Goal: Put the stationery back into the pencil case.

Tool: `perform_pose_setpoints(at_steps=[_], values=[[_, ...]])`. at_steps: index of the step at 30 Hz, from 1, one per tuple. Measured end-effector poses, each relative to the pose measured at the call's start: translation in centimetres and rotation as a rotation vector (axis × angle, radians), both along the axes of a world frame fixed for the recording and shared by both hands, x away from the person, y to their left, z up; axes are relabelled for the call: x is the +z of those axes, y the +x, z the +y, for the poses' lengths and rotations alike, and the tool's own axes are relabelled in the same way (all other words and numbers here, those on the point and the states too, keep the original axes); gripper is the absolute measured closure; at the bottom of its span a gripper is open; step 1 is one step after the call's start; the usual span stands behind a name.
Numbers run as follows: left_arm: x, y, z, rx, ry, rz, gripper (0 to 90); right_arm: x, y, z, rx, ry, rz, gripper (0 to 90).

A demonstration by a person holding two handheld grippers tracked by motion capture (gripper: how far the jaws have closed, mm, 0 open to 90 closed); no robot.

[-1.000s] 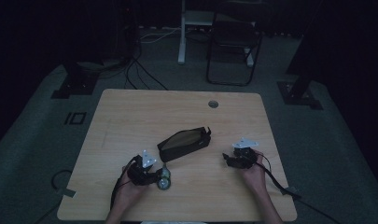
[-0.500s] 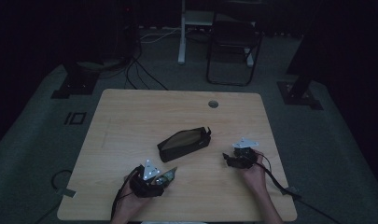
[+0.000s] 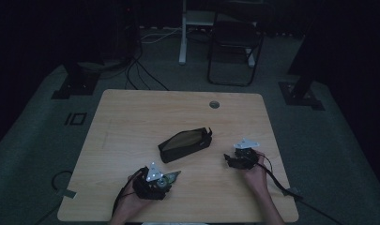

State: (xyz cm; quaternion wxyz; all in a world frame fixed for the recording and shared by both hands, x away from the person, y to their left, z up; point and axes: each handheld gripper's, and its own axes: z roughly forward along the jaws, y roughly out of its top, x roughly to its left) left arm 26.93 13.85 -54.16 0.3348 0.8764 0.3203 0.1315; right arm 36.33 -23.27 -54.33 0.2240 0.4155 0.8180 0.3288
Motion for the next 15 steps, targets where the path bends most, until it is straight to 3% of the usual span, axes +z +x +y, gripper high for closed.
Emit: perform_pose_setpoints(at_steps=[7, 11, 15], values=[[-0.24, 0.21, 0.35, -0.075, 0.001, -0.001, 32.6, -0.09, 0.09, -0.01, -0.002, -0.004, 0.003, 36.0], [-0.22, 0.32, 0.77, -0.086, -0.006, -0.007, 40.3, -0.17, 0.1, 0.03, -0.002, -0.006, 0.004, 36.0], [-0.27, 0.36, 0.66, -0.094, -0.008, -0.012, 39.3, -0.22, 0.14, 0.05, 0.0, -0.009, 0.007, 36.0]])
